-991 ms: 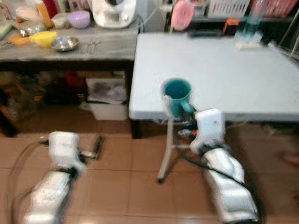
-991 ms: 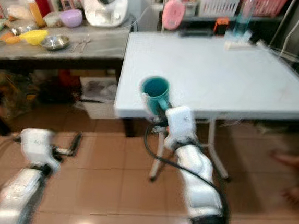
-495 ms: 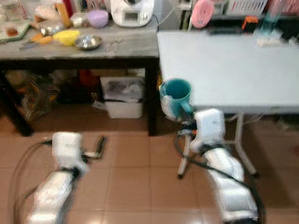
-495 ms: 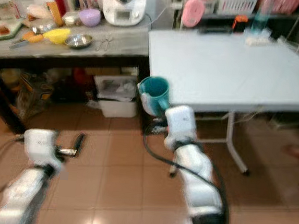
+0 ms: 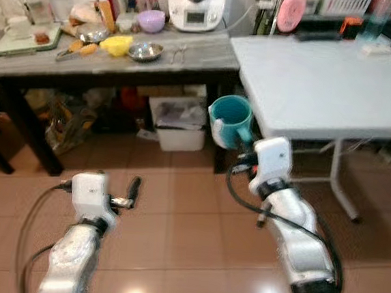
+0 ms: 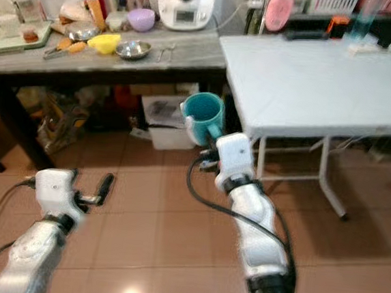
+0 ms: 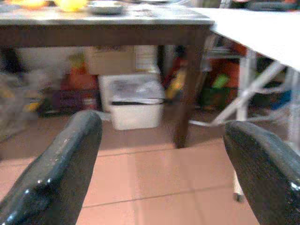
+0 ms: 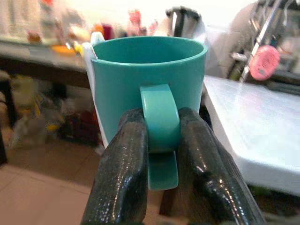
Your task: Setting the table
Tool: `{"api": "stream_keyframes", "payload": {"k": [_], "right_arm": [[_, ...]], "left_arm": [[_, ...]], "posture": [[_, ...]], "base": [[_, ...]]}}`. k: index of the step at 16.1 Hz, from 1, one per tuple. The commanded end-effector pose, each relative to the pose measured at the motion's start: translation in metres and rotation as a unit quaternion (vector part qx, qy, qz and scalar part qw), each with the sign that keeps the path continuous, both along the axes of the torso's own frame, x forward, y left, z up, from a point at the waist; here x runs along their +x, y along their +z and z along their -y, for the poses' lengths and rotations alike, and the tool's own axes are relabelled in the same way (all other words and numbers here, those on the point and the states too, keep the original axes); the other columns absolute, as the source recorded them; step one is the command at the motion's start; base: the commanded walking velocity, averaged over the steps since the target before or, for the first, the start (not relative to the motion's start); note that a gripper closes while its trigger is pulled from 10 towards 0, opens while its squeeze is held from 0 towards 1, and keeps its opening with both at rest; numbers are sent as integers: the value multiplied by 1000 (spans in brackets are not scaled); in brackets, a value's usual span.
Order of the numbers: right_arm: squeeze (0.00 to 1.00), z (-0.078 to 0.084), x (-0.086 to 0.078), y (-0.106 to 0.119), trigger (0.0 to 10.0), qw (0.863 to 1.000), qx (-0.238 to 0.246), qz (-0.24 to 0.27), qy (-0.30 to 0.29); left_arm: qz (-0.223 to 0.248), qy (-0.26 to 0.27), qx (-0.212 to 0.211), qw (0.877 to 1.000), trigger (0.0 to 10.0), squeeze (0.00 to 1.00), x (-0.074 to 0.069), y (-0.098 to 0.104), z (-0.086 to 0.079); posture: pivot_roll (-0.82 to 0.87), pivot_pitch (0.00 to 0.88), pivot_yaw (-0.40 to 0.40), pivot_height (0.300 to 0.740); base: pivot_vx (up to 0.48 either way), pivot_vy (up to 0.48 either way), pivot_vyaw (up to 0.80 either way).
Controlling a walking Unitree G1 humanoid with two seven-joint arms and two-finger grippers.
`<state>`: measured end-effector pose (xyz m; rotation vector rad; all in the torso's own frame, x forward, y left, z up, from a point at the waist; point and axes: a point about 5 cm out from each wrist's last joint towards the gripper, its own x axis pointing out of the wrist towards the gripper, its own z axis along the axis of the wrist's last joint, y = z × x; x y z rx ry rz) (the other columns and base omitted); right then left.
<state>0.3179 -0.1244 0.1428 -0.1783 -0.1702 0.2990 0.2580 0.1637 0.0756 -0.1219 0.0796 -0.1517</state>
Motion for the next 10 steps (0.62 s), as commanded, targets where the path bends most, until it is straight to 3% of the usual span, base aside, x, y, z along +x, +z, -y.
{"api": "stream_keyframes", "payload": {"k": [1, 6, 10], "right_arm": [[0, -5, 2, 8, 10000, 1000, 3, 16, 6], [0, -5, 5, 9, 10000, 1000, 1, 20, 6], [0, -5, 4, 8, 10000, 1000, 1, 20, 5]], "left_arm": [[13, -3, 7, 1000, 10000, 0, 0, 5, -5], [18, -12, -4, 1000, 10000, 0, -3, 6, -3], [20, -14, -5, 1000, 10000, 0, -4, 7, -4]], "posture": [[-121, 0, 70, 740], [-115, 0, 66, 740], [-114, 0, 68, 740]], "base": [[0, 0, 0], [0, 0, 0], [298, 0, 0]]}}
